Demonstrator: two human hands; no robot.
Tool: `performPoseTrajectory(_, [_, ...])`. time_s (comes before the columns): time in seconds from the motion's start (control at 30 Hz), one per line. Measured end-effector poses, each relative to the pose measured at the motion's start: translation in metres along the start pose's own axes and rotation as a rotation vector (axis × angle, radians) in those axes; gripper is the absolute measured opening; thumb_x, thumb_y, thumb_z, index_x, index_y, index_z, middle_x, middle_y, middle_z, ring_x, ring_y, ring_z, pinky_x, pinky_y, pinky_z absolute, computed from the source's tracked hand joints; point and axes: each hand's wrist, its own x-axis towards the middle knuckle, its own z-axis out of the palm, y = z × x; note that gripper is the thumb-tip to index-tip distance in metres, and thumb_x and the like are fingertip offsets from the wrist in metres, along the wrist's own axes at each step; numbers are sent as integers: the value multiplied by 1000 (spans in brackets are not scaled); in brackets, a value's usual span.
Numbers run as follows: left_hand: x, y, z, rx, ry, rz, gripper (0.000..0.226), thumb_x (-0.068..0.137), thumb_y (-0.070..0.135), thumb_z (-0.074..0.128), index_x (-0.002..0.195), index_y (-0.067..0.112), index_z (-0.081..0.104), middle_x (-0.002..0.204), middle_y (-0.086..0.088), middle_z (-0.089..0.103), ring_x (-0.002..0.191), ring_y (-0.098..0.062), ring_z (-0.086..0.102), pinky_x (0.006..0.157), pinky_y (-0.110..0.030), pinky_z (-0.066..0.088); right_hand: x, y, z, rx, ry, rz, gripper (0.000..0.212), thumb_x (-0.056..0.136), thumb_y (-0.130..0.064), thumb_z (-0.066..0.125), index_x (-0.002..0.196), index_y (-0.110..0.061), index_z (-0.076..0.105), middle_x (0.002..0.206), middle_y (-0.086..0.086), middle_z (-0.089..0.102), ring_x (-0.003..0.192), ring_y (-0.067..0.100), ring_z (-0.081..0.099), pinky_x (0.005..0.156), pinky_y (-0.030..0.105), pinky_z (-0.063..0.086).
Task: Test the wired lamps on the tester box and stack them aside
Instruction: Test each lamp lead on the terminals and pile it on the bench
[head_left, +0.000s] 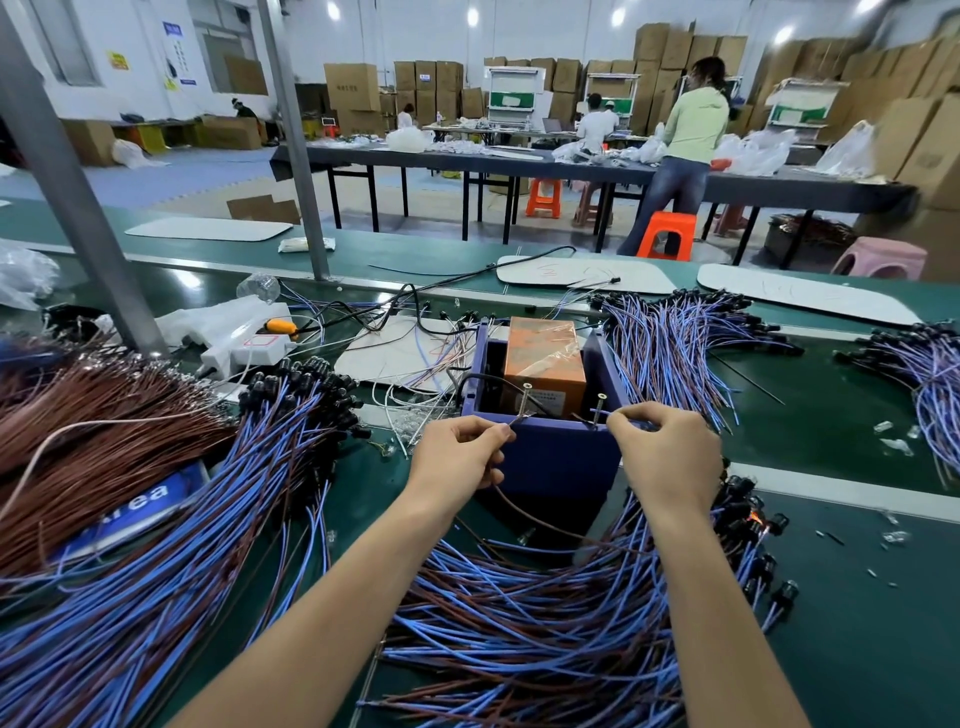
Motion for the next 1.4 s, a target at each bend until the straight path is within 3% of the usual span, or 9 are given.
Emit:
performPoseTrajectory(0.57, [-11,6,-7,39,-32,-1,16,92,14,60,83,8,72,64,-4,65,52,-10,61,58,-22,55,-6,-2,-6,43,-61,-42,9,84,-24,67,84,-21,75,74,3,69,71,23,62,54,26,44])
performPoseTrajectory(0.67, [-25,10,-30,239,-351,32,12,92,9,58,88,8,70,76,-5,74,72,-14,70,78,-30,56,-24,-5,-13,144,-479,-109,15,81,-32,72,69,-24,75,64,-8,67,68,11,61,62,24,47])
performPoseTrajectory(0.77, [-37,13,-76,527,-603,85,22,89,2,58,92,17,74,88,3,76,87,-8,71,79,-17,52,-49,-4,-16,81,-1002,-132,28,84,-56,61,78,-35,78,74,-2,70,73,14,63,79,36,52])
performPoseTrajectory(0.83, [-34,8,-108,723,-333,126,29,87,4,59,84,28,75,82,10,75,82,-2,69,71,-9,48,-59,-2,-14,52,-1102,-150,29,86,-60,57,81,-40,77,79,8,69,78,29,63,79,42,49])
performPoseTrajectory(0.93, [-25,-13,-135,1156,68,114,13,89,21,62,98,27,70,91,6,71,89,-11,65,74,-19,45,-68,-3,-7,44,-1149,-162,26,87,-56,58,82,-39,77,86,13,72,94,43,59,84,49,51])
performPoseTrajectory(1.07, [-25,-54,-132,1388,35,-25,22,92,28,57,113,21,59,98,0,51,97,-23,57,82,-32,46,-75,-11,6,47,-1116,-212,33,87,-52,60,92,-24,76,92,22,70,79,34,63,80,43,52])
performPoseTrajectory(1.17, [-24,-57,-133,1309,98,5,23,88,17,59,111,21,59,89,3,48,89,-20,55,77,-31,46,-79,-11,10,61,-1120,-204,28,88,-47,62,95,-24,77,93,11,73,92,28,67,88,44,53])
performPoseTrajectory(1.27, [-23,-52,-135,1200,76,-21,38,82,6,64,115,22,55,90,0,49,79,-17,50,67,-26,41,-80,-9,10,66,-1123,-191,21,89,-41,63,98,-28,77,78,-15,73,72,-5,63,71,16,50])
performPoseTrajectory(1.4, [-29,-41,-141,1002,113,-32,42,79,3,66,112,24,51,89,-3,56,67,-15,50,53,-23,35,-80,-4,7,72,-1097,-188,17,91,-36,61,99,-31,75,79,-16,72,69,-9,61,65,8,43])
